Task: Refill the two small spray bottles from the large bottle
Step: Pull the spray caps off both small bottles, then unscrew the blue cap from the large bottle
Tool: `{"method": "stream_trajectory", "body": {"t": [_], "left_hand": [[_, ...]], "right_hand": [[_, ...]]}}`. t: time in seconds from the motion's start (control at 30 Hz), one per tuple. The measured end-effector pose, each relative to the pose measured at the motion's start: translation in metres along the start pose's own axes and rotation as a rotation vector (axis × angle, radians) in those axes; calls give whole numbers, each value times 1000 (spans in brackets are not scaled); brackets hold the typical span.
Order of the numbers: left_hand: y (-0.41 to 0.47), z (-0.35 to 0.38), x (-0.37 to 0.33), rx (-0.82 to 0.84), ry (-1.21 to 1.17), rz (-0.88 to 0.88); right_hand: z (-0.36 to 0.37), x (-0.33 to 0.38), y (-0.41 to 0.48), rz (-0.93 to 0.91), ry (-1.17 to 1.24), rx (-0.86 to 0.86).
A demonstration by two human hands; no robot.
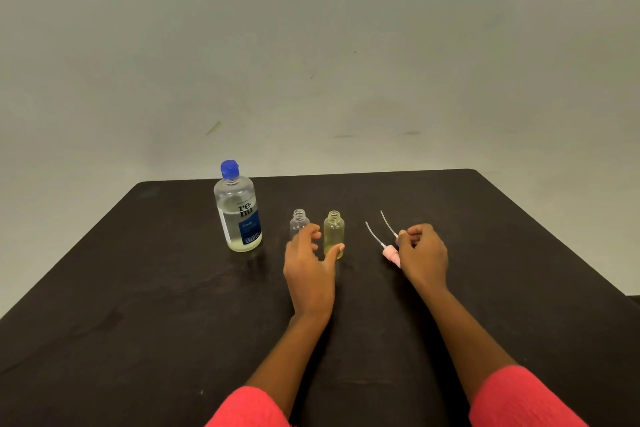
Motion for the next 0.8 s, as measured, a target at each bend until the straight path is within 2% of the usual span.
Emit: {"method": "stream_trajectory", "body": {"t": [0.13, 0.23, 0.33, 0.4, 0.5, 0.6, 0.7, 0.8], "left_hand": [[7, -12, 3, -83, 15, 120], [18, -25, 6, -177, -14, 130], [38, -46, 15, -276, 21, 41], [57, -63, 25, -278, 62, -28], [87, -86, 36, -203, 54, -102], [111, -98, 45, -20, 23, -188], [121, -101, 54, 176, 32, -202], [117, -100, 52, 201, 66, -182]], "right_hand": [[2, -1, 2, 44, 29, 10], [-4, 5, -1, 70, 106, -17], [-17, 29, -7, -65, 182, -152], [-21, 58, -9, -179, 224, -183], [-12, 110, -12, -304, 287, -87], [5, 158, -24, -410, 303, 104], [21, 187, -39, -476, 264, 277], [33, 201, -49, -523, 125, 410]]}}
Point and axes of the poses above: each hand's wrist, its own y-axis towards the middle knuckle, its own z-axis out of the palm, x = y × z, the point moved 1 cm from there along y, towards the middle knuckle, and after that the axes turned 7 degrees about z, right-handed, at the moved point
